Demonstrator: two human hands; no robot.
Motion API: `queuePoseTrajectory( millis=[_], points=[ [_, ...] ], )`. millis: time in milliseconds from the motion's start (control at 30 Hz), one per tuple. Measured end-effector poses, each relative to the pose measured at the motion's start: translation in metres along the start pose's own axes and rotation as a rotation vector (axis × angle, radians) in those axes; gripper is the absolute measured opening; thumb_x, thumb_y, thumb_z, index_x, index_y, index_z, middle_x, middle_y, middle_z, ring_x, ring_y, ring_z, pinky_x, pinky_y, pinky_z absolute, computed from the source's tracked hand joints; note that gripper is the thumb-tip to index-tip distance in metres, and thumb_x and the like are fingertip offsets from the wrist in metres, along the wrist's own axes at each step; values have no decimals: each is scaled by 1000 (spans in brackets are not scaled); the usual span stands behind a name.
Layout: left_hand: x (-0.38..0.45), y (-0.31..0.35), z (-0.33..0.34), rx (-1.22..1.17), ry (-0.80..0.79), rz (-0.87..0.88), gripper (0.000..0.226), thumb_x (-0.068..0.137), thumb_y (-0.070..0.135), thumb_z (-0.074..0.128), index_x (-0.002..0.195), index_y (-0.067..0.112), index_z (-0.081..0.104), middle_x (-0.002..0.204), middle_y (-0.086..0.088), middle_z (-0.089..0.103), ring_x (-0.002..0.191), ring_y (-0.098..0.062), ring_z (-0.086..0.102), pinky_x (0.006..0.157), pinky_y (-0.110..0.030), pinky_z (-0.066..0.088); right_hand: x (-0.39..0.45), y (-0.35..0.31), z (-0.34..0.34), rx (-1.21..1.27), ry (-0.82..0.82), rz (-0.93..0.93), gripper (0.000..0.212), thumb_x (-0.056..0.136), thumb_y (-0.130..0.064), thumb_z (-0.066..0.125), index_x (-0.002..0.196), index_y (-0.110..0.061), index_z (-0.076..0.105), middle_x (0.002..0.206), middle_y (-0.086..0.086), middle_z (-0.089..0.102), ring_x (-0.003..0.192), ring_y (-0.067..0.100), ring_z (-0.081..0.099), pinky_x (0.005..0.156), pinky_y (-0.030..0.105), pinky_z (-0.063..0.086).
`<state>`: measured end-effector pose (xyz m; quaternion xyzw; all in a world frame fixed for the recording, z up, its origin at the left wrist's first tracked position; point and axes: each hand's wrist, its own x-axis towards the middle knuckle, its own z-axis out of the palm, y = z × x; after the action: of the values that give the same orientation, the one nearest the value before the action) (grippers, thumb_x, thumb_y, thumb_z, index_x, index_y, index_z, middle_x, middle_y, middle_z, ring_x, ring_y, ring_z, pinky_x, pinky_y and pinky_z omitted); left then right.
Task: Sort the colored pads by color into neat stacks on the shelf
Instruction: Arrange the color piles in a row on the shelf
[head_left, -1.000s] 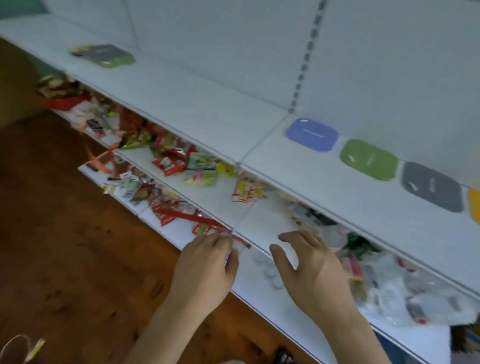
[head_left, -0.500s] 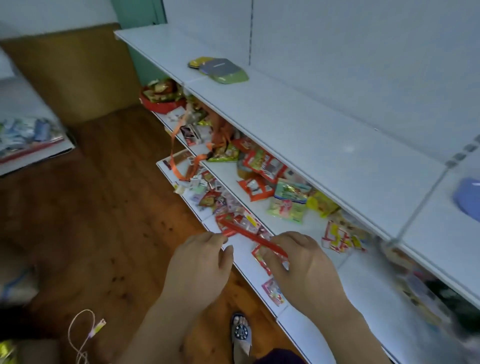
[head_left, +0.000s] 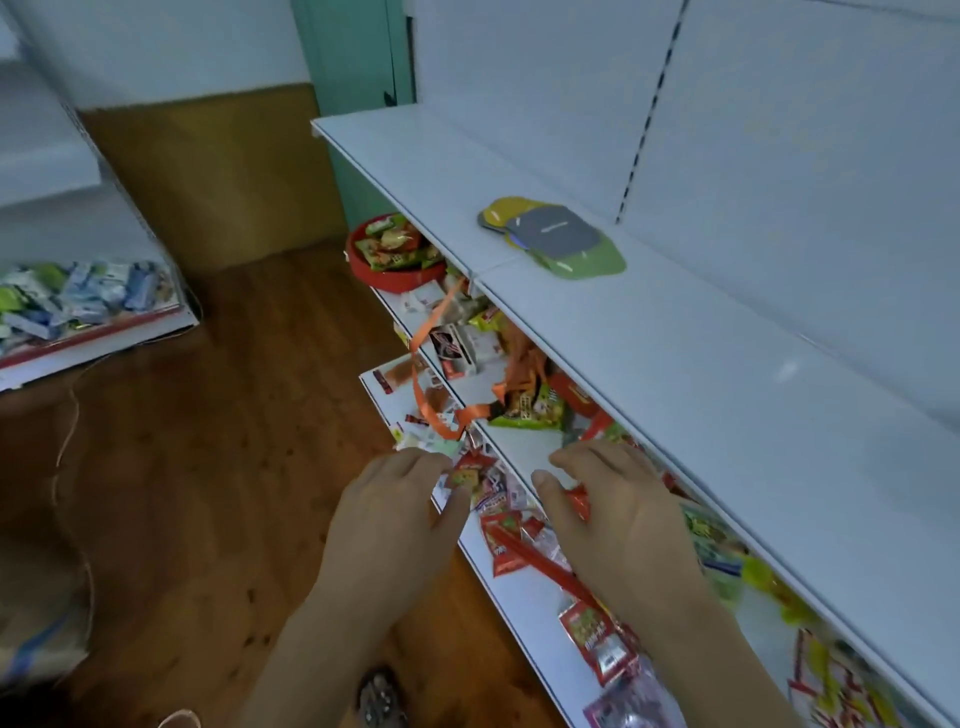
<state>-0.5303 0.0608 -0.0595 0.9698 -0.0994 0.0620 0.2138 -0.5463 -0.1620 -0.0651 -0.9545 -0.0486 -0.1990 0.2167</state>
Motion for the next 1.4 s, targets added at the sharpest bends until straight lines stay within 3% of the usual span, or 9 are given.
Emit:
queuePoseTrajectory(
  millis=[100, 233, 300, 567, 900, 1133, 1300, 1400],
  points=[
    [51, -38, -2, -5, 16, 67, 27, 97, 40, 68, 115, 22, 75, 114, 4, 74, 104, -22, 69, 86, -36, 57, 43, -11, 29, -17, 58, 34, 30, 97, -39, 61, 104, -14, 77, 102, 1, 73, 94, 24, 67, 83, 41, 60],
    [116, -76, -20, -56, -30, 129, 36, 98, 46, 55, 119, 23, 73, 119, 4, 73, 110, -21, 67, 91, -38, 57, 91, -30, 54, -43, 118, 124, 26, 98, -38, 63, 102, -17, 77, 98, -2, 72, 96, 23, 64, 84, 41, 58],
    [147, -90, -27, -47, -29, 181, 28, 98, 40, 63, 117, 21, 74, 115, 2, 74, 107, -22, 68, 87, -39, 57, 111, -38, 63, -49, 147, 182, 22, 98, -36, 66, 103, -18, 77, 95, -3, 71, 97, 22, 62, 85, 40, 56],
    [264, -110, -30, -143, -65, 306, 20, 101, 32, 62, 117, 22, 71, 114, 5, 71, 108, -20, 64, 87, -36, 55, 184, -30, 85, -167, 279, 319, 27, 94, -34, 67, 104, -12, 78, 105, 5, 74, 104, 29, 65, 90, 34, 53],
    [403, -80, -4, -165, -109, 468, 37, 102, 38, 54, 128, 16, 69, 122, -1, 72, 112, -26, 64, 91, -42, 56, 280, 14, 120, -180, 407, 425, 17, 94, -23, 73, 107, -13, 77, 104, 5, 73, 102, 31, 61, 89, 42, 55],
    [467, -48, 32, -168, -189, 574, 53, 93, 50, 40, 114, 13, 72, 105, -7, 72, 97, -34, 63, 75, -43, 55, 304, 29, 137, -262, 403, 587, 27, 92, -36, 64, 100, -13, 76, 107, 5, 71, 101, 33, 62, 87, 43, 55],
    [496, -26, 54, -41, -257, 562, 59, 87, 68, 47, 91, 14, 70, 101, -7, 65, 99, -35, 57, 80, -45, 51, 305, 21, 151, -336, 375, 688, 28, 92, -34, 64, 106, -13, 75, 116, 3, 66, 106, 29, 61, 86, 47, 56],
    [502, -17, 57, -31, -320, 569, 55, 85, 70, 60, 90, 16, 69, 108, -6, 61, 110, -34, 55, 89, -46, 49, 307, 12, 157, -354, 377, 737, 30, 92, -33, 63, 112, -13, 73, 121, 3, 64, 111, 28, 60, 90, 45, 56]
  ],
)
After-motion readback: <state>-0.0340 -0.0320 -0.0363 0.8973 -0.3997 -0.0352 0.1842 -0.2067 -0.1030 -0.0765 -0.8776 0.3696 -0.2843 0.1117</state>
